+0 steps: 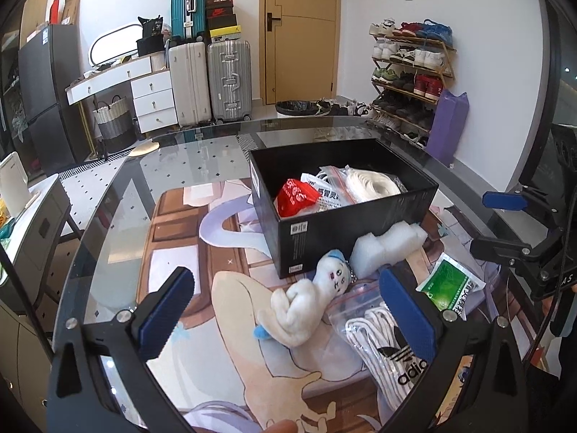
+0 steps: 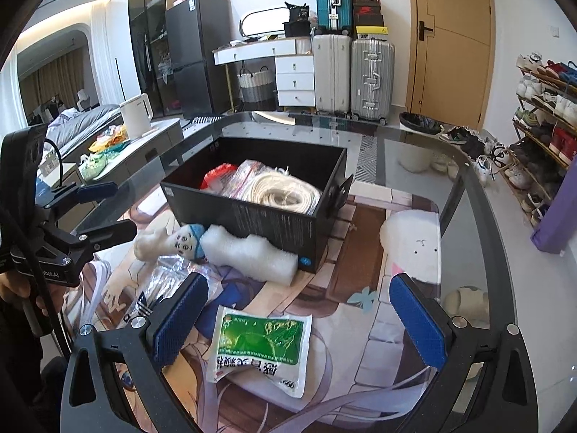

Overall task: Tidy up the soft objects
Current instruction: 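Move the left tool to the bagged Adidas shoelaces and the right tool to the green packet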

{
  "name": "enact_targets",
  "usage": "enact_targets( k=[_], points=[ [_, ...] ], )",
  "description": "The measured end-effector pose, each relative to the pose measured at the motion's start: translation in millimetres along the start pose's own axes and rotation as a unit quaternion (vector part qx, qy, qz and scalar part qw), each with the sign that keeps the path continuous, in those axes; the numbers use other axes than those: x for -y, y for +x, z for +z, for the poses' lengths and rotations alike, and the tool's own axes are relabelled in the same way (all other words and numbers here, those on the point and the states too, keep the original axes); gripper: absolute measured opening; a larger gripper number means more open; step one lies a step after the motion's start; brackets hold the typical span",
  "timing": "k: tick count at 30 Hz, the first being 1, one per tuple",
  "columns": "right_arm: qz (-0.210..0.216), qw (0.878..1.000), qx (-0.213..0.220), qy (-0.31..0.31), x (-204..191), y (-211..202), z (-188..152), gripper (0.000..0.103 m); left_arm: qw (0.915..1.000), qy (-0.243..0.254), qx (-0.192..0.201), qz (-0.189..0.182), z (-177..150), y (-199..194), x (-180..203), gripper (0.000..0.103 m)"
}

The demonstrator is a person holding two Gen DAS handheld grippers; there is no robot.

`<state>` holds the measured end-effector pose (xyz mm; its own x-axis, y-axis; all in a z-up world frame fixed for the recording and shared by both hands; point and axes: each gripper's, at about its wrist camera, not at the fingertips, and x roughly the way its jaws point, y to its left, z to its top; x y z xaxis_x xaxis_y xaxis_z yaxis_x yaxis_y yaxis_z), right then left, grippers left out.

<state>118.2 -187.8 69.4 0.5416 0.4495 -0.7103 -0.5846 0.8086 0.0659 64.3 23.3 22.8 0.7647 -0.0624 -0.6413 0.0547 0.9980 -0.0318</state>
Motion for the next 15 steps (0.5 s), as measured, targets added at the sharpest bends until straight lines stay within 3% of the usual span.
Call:
enact_targets(
  k=[15],
  points=[
    [0.010, 0.996, -0.079, -0.050, -23, 25, -17, 0.102, 0.9998, 0.019, -0.001, -0.009, -3, -7, 15, 0.103]
  ],
)
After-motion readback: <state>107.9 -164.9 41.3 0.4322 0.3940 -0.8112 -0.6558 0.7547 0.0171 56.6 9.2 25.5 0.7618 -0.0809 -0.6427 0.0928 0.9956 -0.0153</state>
